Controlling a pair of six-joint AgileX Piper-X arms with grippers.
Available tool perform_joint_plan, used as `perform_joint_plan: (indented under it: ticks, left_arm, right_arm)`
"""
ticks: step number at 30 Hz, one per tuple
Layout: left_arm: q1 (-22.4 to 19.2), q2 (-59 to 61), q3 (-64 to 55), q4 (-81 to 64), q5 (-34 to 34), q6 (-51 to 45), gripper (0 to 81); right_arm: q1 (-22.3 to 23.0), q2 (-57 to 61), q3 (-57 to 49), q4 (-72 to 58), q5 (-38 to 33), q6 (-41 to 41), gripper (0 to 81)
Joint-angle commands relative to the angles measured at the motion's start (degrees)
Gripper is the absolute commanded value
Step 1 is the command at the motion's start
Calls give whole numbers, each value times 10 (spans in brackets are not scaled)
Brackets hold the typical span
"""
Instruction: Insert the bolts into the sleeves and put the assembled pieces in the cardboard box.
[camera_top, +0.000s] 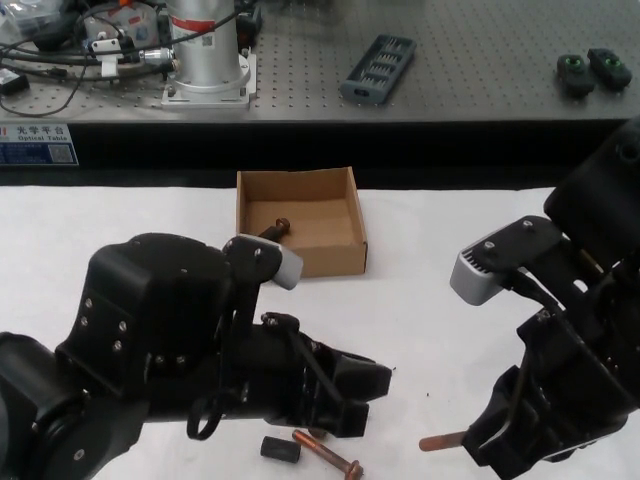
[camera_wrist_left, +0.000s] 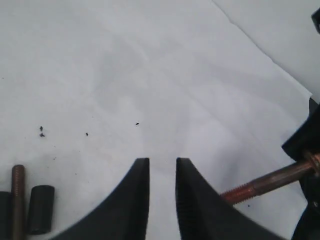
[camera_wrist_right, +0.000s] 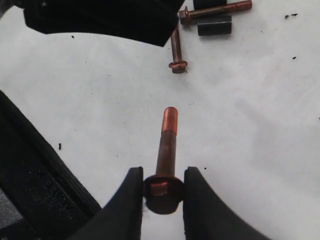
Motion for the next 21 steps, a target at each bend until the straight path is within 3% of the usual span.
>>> perform_joint_plan:
  ticks: [1, 10, 21]
  left_arm:
    - [-3, 0, -5, -4, 7, -12, 150]
    - [-47, 2, -5, -4, 17, -13, 150]
    - [-49, 2, -4, 38, 28, 13, 150]
  right_arm:
    - [1, -8, -2, -3, -15, 1, 106]
    - [1, -8, -2, -9, -52, 6, 106]
    - [1, -8, -2, -11, -82, 6, 106]
